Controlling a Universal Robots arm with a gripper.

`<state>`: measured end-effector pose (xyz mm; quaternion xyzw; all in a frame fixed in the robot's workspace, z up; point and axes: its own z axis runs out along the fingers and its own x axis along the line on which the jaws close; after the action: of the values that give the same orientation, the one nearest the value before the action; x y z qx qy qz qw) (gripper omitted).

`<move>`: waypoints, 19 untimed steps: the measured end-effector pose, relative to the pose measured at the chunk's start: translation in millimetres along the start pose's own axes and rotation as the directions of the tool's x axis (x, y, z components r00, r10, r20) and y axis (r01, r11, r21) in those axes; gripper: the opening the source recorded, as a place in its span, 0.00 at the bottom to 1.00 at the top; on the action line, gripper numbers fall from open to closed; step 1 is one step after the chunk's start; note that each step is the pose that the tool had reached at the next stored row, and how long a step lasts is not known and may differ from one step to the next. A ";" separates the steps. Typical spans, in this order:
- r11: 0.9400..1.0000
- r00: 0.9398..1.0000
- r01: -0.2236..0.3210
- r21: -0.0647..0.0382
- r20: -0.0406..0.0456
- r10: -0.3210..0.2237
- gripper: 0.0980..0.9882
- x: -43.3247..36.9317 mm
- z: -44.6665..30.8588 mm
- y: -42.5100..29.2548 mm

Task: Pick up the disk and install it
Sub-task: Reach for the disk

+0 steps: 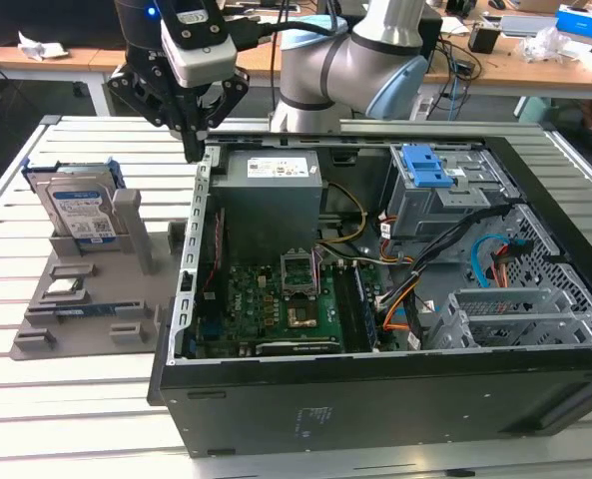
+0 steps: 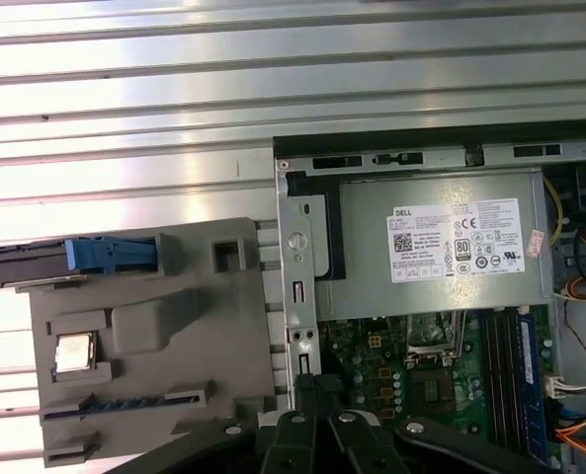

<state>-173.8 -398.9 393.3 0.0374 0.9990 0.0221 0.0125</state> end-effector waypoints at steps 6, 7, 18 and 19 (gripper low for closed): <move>1.000 1.000 0.000 0.000 0.000 0.000 0.01 10.3 -0.3 -0.8; 1.000 1.000 0.000 0.000 0.000 0.000 0.01 11.9 -0.3 -0.9; 1.000 1.000 0.000 0.000 0.000 0.000 0.01 33.3 -0.8 -2.5; 1.000 1.000 0.000 0.000 0.000 0.000 0.01 34.5 -0.8 -2.6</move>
<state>-208.4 -398.9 393.1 0.0374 0.9990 0.0221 0.0125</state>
